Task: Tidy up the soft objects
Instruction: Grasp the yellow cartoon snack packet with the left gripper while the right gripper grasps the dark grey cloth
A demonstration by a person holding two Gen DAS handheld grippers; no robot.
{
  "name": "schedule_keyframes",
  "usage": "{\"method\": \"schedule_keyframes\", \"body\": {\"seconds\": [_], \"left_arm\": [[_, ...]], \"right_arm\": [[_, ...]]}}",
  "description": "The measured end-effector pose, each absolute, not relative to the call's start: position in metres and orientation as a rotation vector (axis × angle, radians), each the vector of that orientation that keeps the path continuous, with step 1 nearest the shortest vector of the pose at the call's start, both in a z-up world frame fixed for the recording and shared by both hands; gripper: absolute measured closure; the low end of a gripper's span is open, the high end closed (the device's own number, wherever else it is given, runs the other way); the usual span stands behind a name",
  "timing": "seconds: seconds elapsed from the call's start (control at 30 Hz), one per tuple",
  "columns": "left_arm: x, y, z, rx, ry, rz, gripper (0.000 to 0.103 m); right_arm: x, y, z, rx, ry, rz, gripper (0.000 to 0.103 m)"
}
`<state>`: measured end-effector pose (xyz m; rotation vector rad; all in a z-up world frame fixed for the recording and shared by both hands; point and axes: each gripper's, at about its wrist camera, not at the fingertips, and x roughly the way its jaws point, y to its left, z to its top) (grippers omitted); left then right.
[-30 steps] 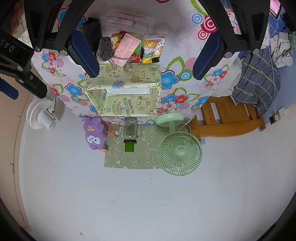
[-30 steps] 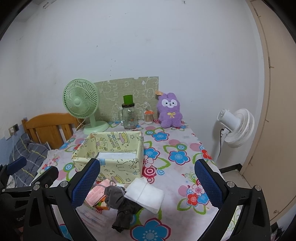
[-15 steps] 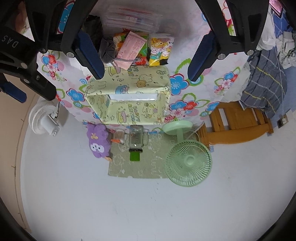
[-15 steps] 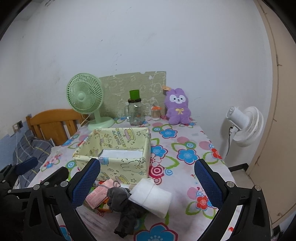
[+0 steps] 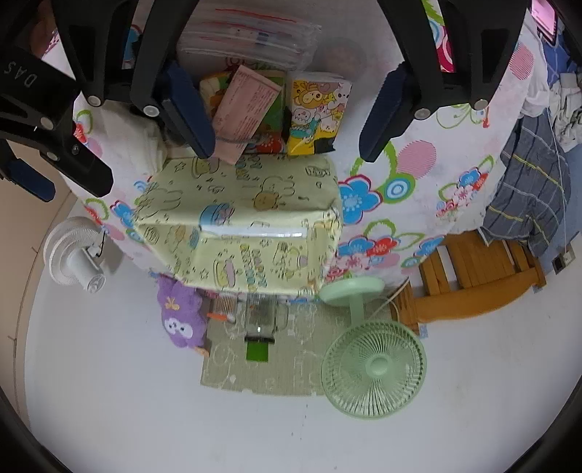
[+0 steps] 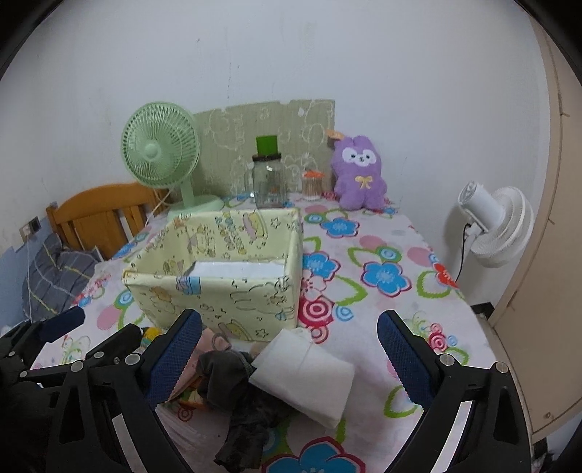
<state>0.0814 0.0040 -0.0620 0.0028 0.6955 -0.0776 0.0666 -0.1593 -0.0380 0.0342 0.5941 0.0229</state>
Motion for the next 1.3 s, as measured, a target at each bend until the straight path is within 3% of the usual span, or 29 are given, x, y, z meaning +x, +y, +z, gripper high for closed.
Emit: {"method": "schedule_keyframes", "body": {"seconds": [0.27,0.53,0.87,1.13,1.3], "left_arm": [[0.096,0.009,-0.085,0.016,0.771,-0.084,0.023],[0.103,0.013,-0.098,0.031,0.806,-0.087,0.023],[0.11,0.018,-0.111,0.045,0.857,-0.069,0.028],[0.111,0.02,-0.118,0.059,0.863,-0.079,0.032],[0.113,0.021,-0.118,0.051,0.865,-0.105,0.041]], "right_arm": [[0.085,-0.148,-0.058,0.028,0.661,0.049,0.007],[0.098,-0.134,-0.072,0.017,0.717,0.093,0.016],[0.107,-0.114,-0.084,-0.009,0.783,0.161,0.038],[0.117,-0.111,-0.098,0.039,0.853,0.189,0.049],[0.119,-0.109,-0.101,0.039,0.856,0.172,0.057]]}}
